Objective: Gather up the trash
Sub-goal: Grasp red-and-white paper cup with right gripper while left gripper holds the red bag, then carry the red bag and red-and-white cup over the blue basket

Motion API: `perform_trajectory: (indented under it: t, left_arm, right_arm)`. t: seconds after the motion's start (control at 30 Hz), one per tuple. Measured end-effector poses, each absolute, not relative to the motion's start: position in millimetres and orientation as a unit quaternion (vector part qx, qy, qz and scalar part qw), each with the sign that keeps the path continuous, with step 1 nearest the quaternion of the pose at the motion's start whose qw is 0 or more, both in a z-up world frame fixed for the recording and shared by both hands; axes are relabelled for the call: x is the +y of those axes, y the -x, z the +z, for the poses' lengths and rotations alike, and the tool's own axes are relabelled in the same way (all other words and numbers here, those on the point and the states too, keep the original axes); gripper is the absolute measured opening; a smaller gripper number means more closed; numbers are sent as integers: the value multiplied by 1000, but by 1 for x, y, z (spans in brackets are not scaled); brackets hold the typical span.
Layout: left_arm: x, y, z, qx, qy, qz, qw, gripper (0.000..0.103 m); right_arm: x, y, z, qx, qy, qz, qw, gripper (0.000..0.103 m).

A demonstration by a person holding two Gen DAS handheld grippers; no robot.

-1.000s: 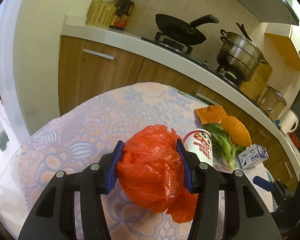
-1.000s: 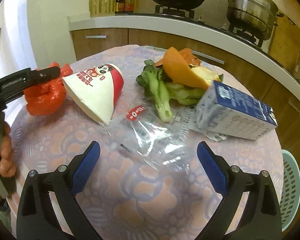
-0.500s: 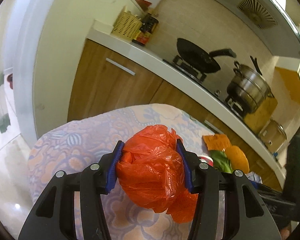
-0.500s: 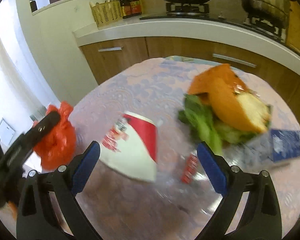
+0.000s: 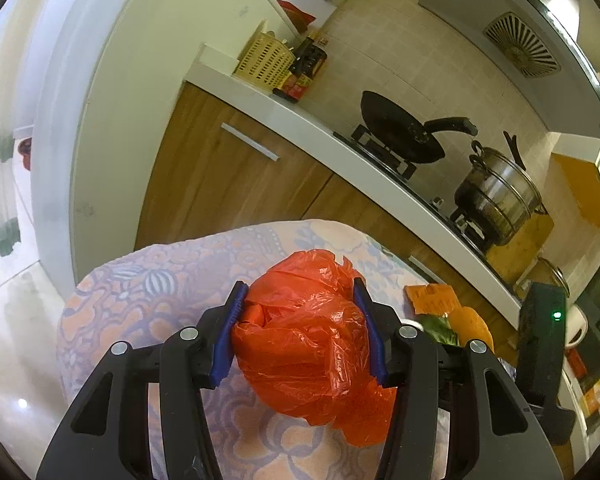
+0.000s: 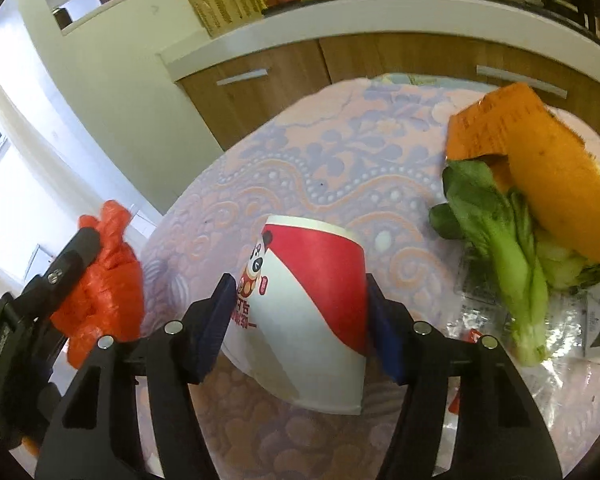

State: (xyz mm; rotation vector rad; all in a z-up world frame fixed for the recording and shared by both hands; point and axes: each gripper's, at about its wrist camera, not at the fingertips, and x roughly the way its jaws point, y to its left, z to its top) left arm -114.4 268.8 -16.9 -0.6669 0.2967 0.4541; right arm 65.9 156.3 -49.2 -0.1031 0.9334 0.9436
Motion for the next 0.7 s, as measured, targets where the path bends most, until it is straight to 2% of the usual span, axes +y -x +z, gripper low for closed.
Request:
perform_trajectory:
  t: [0.33, 0.7]
  left_arm:
    - [260, 116, 5, 138, 326, 181, 918, 50]
    - [176, 82, 58, 133, 274, 85, 949, 50]
  right_arm:
    - [95, -45, 1, 352, 50, 418, 836, 54]
    - [-23, -38, 53, 265, 15, 370, 890, 54]
